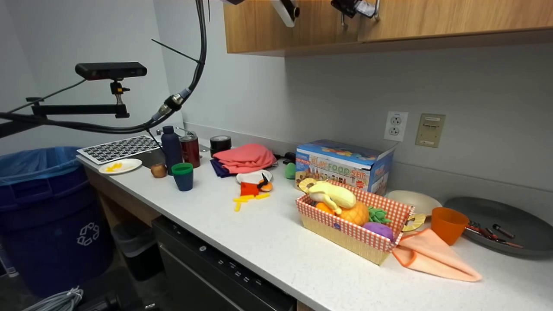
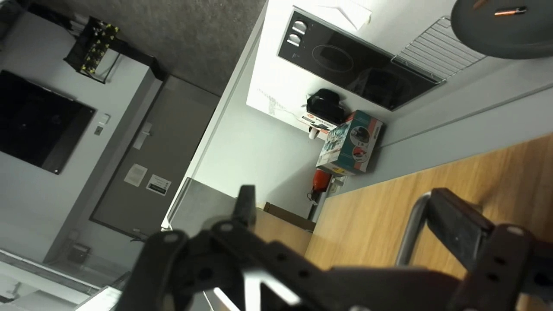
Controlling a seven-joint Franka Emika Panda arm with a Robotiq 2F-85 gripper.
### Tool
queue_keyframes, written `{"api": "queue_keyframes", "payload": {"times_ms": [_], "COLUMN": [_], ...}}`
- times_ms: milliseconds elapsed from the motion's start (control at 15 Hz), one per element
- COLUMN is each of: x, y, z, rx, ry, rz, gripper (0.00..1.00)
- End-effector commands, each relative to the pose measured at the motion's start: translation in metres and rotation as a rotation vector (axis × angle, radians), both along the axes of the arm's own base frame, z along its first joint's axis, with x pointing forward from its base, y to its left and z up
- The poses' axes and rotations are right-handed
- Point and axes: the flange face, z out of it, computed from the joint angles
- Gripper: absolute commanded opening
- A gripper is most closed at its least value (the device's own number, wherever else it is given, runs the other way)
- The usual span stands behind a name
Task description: Open the left and right cabinet doors, respectively
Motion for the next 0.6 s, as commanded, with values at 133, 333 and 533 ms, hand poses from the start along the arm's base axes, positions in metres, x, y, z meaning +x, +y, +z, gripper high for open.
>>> {"api": "queue_keyframes", "payload": {"times_ms": [133, 333, 533], "x": [-0.007, -0.006, -0.004], "y": [-0.025, -0.022, -0.015], "z": [0.008, 0.008, 0.012], "rx": [-0.047, -0.050, -0.054], "ry": [0.085, 0.093, 0.104], "rz": [-0.165, -0.197, -0.229], "gripper": [1.00, 1.00, 1.00]}}
